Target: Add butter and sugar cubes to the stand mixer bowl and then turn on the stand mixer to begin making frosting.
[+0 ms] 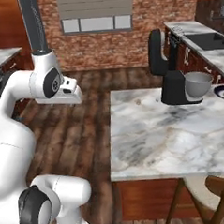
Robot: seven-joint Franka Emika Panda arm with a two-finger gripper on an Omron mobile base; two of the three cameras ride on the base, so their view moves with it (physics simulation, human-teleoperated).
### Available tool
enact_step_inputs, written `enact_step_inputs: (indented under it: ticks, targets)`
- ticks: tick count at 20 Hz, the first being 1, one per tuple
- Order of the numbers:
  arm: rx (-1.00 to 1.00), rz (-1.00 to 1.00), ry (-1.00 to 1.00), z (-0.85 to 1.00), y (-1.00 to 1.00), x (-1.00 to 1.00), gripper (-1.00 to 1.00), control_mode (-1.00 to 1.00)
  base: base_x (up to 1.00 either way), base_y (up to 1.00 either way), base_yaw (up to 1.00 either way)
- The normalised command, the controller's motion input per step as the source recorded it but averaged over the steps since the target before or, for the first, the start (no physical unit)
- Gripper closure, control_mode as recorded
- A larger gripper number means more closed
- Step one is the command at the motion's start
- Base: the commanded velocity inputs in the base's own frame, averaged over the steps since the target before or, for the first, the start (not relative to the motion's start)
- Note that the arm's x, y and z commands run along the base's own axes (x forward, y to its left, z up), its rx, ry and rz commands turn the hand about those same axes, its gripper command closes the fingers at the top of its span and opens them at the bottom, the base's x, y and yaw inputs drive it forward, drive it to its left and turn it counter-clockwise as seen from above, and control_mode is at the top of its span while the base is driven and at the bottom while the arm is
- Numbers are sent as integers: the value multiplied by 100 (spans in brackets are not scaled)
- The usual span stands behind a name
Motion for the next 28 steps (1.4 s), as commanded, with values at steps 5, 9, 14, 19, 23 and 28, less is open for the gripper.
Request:
enact_step_inputs:
  ticks: [5, 9, 14, 19, 23, 28]
  targets:
    - [0, 0, 0, 0, 0, 0, -100, 100, 39, 76, -47]
    - [0, 0, 0, 0, 0, 0, -100, 100, 43, 76, -47]
    - [0, 0, 0, 0, 0, 0, -100, 100, 48, 79, -46]
    - [0, 0, 0, 0, 0, 0, -100, 100, 47, 89, -41]
    - [0, 0, 0, 0, 0, 0, -100, 100, 47, 97, -37]
    - [0, 0, 0, 0, 0, 0, -100, 100, 47, 96, -38]
